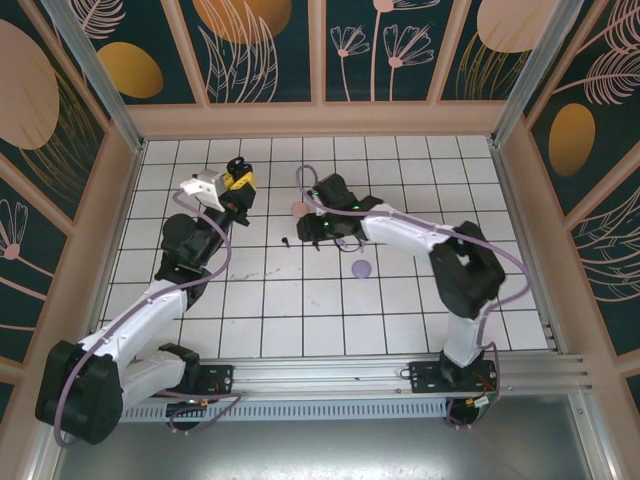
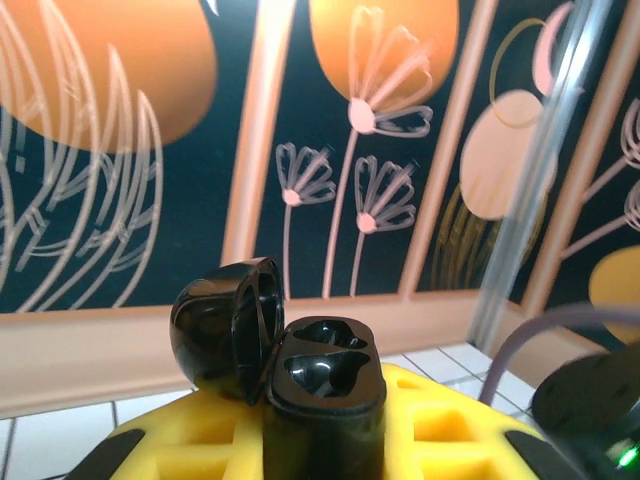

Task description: Insert the wireless bluetooth earbuds into the charging case

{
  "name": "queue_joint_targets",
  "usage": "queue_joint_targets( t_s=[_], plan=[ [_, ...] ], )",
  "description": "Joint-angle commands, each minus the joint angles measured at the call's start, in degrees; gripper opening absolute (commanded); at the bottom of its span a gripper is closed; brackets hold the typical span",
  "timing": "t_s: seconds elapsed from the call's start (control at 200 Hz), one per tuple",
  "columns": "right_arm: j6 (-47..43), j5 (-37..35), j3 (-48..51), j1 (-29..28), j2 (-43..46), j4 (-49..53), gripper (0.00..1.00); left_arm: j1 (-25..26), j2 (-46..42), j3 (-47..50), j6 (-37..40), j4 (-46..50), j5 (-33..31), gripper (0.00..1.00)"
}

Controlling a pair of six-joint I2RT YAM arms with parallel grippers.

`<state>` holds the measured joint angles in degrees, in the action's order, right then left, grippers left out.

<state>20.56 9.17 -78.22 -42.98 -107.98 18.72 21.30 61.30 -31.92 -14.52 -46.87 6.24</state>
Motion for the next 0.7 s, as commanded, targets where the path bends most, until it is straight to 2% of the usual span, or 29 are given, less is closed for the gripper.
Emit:
queue_joint_targets(
  t_s=[0.0,0.26,0.465,0.696],
  plan=[
    [1.1,-4.0,-8.1,-1.8,-5.7,5.9,0.47,-0.5,-1.5,-0.1,-1.1,-1.5,-7.0,0.00],
    [1.9,-9.3,-22.9,-4.1,-18.5,14.3,0.45,-1.1,-4.0,0.2,-1.1,0.9,-13.6,0.00],
    [1.5,-12.8,-32.0,-5.9,-25.1,19.7,0.45,-1.4,-5.9,0.6,-0.6,1.4,-14.7,0.00],
    [0.8,-14.3,-36.6,-7.2,-28.7,22.6,0.43,-1.6,-6.5,0.6,-0.3,1.3,-14.8,0.00]
  ],
)
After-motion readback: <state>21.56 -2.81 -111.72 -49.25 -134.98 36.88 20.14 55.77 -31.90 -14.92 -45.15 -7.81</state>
